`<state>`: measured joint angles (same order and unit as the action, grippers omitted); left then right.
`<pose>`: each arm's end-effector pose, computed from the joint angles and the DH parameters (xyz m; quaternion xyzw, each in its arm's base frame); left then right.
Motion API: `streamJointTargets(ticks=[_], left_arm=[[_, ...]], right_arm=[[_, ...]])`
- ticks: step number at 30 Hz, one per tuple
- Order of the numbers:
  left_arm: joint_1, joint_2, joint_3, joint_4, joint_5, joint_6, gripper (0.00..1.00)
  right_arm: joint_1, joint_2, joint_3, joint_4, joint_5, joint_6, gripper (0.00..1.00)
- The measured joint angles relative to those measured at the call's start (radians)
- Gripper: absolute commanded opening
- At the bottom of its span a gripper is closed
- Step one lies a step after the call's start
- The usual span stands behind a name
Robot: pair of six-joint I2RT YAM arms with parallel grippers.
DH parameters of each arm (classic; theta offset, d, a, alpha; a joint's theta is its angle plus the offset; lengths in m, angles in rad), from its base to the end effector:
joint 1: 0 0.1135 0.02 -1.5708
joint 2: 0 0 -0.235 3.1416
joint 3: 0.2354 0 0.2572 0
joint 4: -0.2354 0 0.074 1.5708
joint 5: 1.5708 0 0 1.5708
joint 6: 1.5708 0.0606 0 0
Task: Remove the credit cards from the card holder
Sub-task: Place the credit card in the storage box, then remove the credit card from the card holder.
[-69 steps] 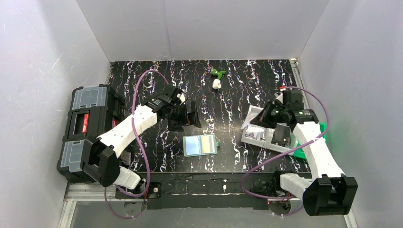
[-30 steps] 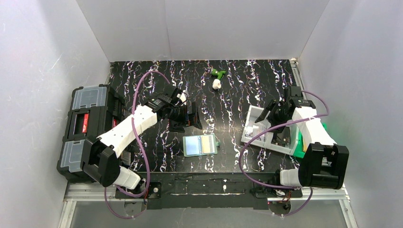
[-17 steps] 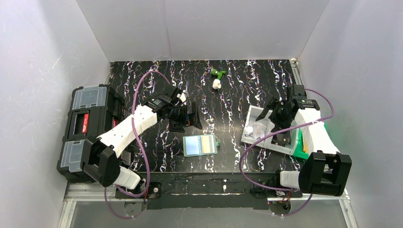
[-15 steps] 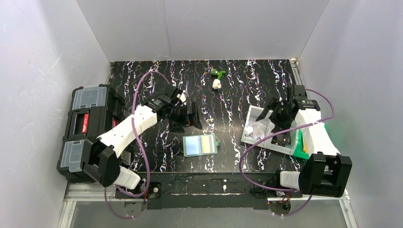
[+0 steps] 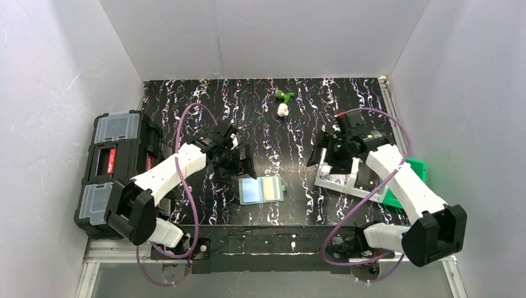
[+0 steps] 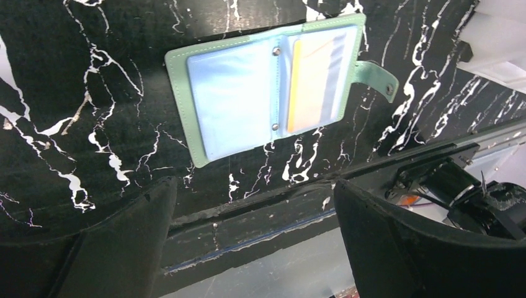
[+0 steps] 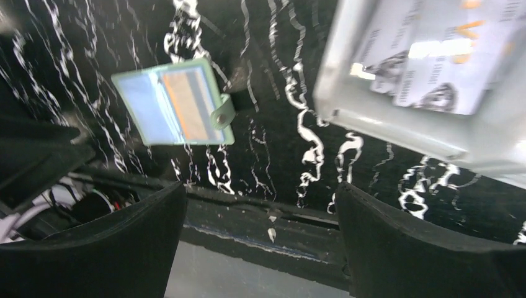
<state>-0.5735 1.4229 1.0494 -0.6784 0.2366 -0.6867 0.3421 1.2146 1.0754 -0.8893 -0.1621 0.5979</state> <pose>0.2494 -0.1780 0.1951 -0.0241 0.9600 -0.2423 0.1386 0.2446 0.0975 0.2438 0.1010 0.9552 0.1904 0.2027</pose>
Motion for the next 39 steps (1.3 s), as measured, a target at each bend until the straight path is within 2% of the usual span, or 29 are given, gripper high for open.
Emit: streamJointTargets(ticks=[5, 8, 12, 15, 22, 27, 35, 39], left_arm=[[0.000, -0.013, -0.042, 0.005, -0.019, -0.016, 0.98], [0.000, -0.014, -0.057, 0.008, -0.026, -0.023, 0.98], [0.000, -0.014, -0.067, 0.020, -0.030, -0.028, 0.96], [0.000, -0.014, -0.076, 0.027, -0.030, -0.029, 0.92], [0.000, -0.012, -0.087, 0.048, -0.027, -0.037, 0.82], [0.000, 0.004, -0.102, 0.055, -0.032, -0.043, 0.75], [0.000, 0.048, -0.124, 0.088, -0.034, -0.051, 0.48], [0.000, 0.090, -0.125, 0.116, -0.031, -0.052, 0.37]], right_arm=[[0.170, 0.109, 0.011, 0.030, 0.003, 0.046, 0.90], [0.230, 0.171, 0.017, 0.046, 0.002, 0.061, 0.88], [0.304, 0.241, 0.053, 0.077, 0.000, 0.082, 0.81], [0.323, 0.257, 0.067, 0.087, -0.001, 0.085, 0.77], [0.452, 0.435, 0.168, 0.131, -0.005, 0.095, 0.74], [0.466, 0.499, 0.174, 0.129, 0.009, 0.098, 0.72], [0.471, 0.533, 0.190, 0.137, 0.019, 0.097, 0.62], [0.478, 0.586, 0.196, 0.164, 0.003, 0.097, 0.62]])
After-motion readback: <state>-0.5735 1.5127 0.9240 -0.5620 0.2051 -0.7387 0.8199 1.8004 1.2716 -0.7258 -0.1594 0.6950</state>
